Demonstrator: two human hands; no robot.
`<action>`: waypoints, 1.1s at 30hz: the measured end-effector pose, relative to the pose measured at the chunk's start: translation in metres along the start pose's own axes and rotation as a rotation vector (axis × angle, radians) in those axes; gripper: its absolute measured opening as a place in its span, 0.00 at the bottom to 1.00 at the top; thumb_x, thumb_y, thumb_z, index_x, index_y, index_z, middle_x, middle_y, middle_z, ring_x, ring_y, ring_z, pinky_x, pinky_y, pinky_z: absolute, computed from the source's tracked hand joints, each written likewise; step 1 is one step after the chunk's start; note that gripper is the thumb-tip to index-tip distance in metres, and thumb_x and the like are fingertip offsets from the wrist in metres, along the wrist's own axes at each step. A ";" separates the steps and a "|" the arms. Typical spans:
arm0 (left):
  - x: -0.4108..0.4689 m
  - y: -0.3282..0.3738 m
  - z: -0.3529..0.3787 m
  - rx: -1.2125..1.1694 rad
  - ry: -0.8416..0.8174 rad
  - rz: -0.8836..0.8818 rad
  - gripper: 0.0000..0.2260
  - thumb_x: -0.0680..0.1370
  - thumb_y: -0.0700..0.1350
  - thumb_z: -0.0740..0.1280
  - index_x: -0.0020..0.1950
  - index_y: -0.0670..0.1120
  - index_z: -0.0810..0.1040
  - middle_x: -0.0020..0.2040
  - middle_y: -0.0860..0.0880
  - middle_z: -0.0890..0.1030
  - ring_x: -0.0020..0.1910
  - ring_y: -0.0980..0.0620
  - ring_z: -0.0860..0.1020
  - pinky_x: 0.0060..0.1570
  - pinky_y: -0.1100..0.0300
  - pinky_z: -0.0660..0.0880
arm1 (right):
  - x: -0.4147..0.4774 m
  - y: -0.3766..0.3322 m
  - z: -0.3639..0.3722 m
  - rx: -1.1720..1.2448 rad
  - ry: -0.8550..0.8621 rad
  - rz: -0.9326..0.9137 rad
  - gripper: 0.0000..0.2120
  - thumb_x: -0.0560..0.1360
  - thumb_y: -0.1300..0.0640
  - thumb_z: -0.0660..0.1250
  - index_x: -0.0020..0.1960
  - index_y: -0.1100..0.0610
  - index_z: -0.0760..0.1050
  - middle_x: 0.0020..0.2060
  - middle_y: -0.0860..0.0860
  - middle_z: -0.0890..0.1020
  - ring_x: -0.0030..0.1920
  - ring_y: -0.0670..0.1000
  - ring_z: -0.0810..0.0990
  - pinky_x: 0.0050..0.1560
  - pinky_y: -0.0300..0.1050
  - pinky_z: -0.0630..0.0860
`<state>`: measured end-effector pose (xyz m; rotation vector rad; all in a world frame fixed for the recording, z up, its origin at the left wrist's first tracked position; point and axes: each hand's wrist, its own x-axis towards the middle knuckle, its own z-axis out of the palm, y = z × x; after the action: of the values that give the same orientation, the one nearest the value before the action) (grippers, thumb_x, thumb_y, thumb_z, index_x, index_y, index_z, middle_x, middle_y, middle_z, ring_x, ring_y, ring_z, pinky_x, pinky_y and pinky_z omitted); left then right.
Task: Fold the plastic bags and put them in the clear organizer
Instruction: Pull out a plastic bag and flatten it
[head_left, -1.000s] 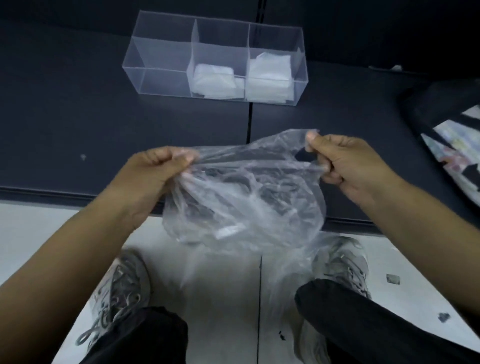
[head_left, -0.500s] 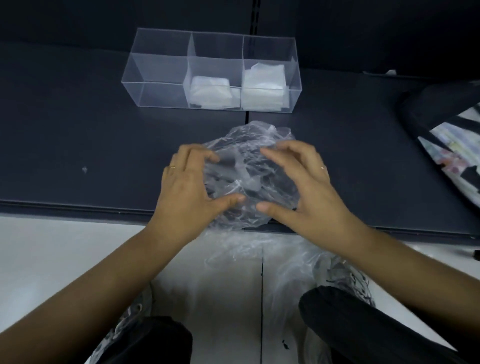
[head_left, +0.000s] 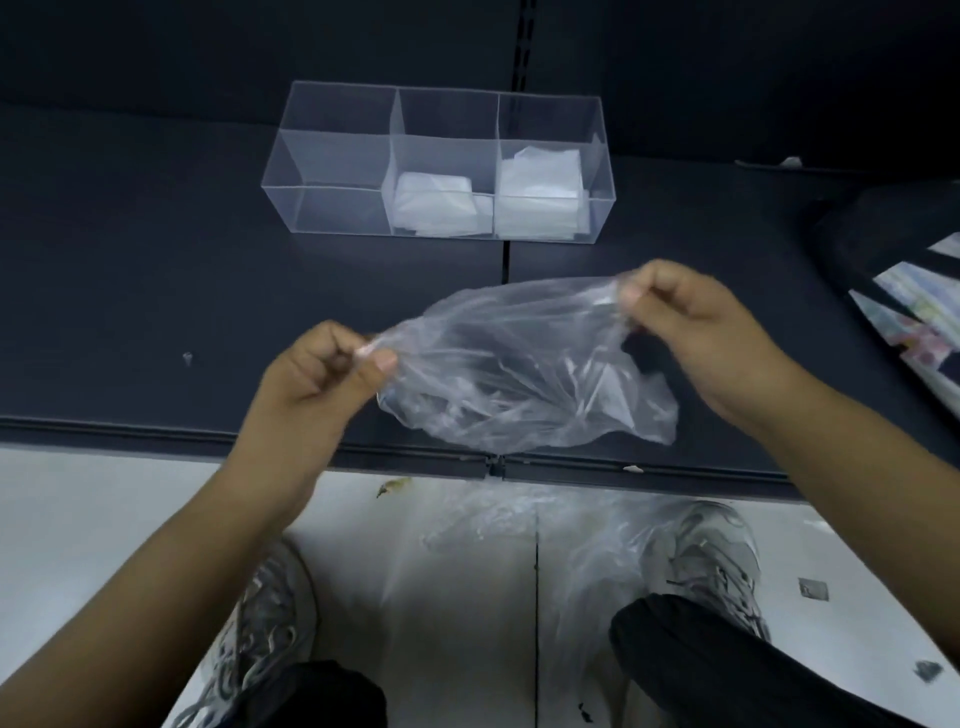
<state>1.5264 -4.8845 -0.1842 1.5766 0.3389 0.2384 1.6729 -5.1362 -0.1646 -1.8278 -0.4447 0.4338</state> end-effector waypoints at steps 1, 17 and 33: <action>0.001 0.002 -0.003 -0.035 0.007 -0.005 0.10 0.70 0.50 0.70 0.39 0.45 0.73 0.35 0.54 0.80 0.37 0.60 0.78 0.43 0.70 0.74 | -0.002 -0.001 -0.005 0.078 0.041 0.021 0.09 0.80 0.60 0.61 0.42 0.56 0.74 0.37 0.49 0.78 0.40 0.44 0.75 0.49 0.38 0.72; -0.002 0.001 -0.010 -0.082 0.024 -0.073 0.05 0.72 0.49 0.66 0.38 0.51 0.75 0.36 0.52 0.79 0.37 0.55 0.78 0.41 0.63 0.78 | -0.008 -0.001 -0.005 0.260 -0.145 0.175 0.07 0.72 0.54 0.67 0.39 0.58 0.74 0.33 0.48 0.81 0.33 0.44 0.80 0.37 0.35 0.76; 0.011 0.003 -0.011 0.585 0.058 -0.069 0.18 0.69 0.60 0.69 0.55 0.55 0.74 0.49 0.62 0.79 0.51 0.66 0.77 0.45 0.74 0.68 | -0.019 -0.003 0.020 0.069 -0.151 0.261 0.11 0.78 0.55 0.65 0.44 0.64 0.77 0.35 0.57 0.80 0.35 0.53 0.76 0.41 0.45 0.73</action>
<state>1.5325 -4.8705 -0.1818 2.1307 0.5412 0.1359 1.6465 -5.1292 -0.1663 -1.7988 -0.2901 0.7611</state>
